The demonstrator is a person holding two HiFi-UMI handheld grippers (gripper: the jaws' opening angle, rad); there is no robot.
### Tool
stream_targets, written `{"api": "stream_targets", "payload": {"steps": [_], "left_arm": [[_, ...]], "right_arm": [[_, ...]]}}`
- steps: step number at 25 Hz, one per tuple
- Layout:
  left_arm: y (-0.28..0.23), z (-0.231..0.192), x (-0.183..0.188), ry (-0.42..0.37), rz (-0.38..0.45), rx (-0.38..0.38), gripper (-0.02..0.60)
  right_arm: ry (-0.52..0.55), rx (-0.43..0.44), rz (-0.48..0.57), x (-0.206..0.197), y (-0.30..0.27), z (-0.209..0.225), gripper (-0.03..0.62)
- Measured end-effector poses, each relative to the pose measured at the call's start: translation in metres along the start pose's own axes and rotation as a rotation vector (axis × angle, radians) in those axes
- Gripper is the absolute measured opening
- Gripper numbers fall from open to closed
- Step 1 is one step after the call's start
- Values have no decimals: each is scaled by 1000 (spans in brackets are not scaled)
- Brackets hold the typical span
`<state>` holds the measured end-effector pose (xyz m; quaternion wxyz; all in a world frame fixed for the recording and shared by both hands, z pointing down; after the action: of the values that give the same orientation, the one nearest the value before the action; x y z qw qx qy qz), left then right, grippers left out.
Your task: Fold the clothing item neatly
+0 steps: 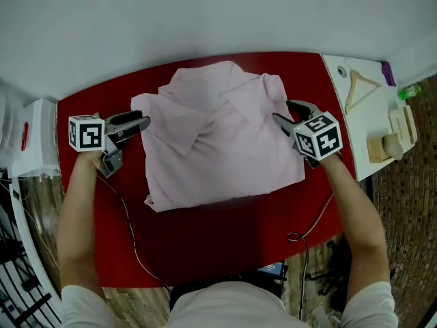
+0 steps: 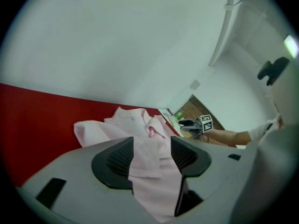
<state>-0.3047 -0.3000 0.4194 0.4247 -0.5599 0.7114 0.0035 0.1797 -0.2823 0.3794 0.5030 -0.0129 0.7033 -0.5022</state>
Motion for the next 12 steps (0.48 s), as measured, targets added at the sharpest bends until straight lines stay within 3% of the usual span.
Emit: {"api": "stream_targets", "payload": {"steps": [3, 7, 9, 12], "left_arm": [[-13, 42, -34, -88, 16, -90, 233], [-40, 91, -85, -153, -3, -148, 164], [-54, 103, -108, -147, -29, -145, 155], [-66, 105, -136, -73, -31, -131, 141]], "right_arm": [[277, 26, -73, 4, -14, -45, 234], [516, 107, -138, 6, -57, -81, 189], [614, 133, -153, 10, -82, -87, 151], [678, 163, -161, 23, -117, -87, 104]]}}
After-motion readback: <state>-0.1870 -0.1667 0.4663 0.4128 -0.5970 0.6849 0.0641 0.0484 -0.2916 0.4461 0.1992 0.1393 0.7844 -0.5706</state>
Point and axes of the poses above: the fingertips, and each gripper's own axes: y backward along the fingers, z to its right, x out of its top, the point moved 10 cm from there along y, backward along the fingers, and after that the axes turned 7 degrees about x, right-handed, at the moved point
